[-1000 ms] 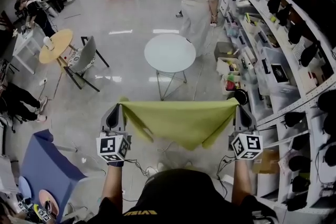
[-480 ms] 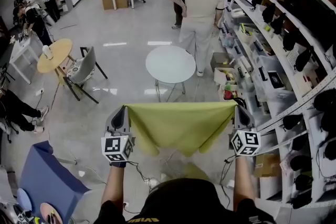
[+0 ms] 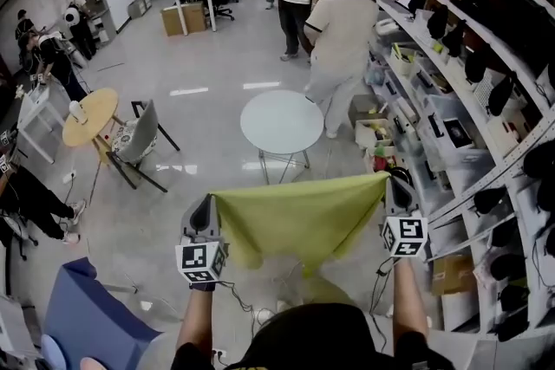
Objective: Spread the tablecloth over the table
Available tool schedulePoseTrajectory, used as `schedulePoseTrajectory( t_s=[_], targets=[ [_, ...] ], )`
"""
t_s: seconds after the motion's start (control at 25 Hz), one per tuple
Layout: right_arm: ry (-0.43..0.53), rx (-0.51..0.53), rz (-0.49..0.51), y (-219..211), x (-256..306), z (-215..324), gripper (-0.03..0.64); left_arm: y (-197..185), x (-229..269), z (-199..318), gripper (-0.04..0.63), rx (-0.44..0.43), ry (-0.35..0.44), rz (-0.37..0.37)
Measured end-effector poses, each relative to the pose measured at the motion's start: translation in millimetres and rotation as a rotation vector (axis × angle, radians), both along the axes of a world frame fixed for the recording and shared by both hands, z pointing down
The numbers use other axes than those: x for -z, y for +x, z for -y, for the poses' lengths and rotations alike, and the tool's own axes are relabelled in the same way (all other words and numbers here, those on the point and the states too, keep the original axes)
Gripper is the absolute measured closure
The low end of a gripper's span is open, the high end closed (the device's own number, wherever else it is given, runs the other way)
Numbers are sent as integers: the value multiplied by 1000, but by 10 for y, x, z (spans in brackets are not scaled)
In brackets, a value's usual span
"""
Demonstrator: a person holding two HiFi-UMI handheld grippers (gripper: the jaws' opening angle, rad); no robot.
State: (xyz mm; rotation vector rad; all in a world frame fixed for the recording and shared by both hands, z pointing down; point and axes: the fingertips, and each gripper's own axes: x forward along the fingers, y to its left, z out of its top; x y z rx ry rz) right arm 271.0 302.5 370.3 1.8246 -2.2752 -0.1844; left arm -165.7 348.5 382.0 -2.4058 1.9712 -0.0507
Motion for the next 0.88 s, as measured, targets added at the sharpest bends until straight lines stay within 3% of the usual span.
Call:
schedulePoseTrajectory(
  t_s=[0.24,0.48,0.72,0.88],
  targets=[
    [3,15,1,45,30,510,614,37,-54,511,578,4,-27,8],
    [19,38,30,115,5,1337,614,98,-7,1290,578,35,-5,-4],
    [2,88,78,266,-34,2150,614,258,35,1968,578,119,-17,-39],
    [0,114,88,402,0,2712,614,429,112,2461,578,129,-29,-7]
  ],
)
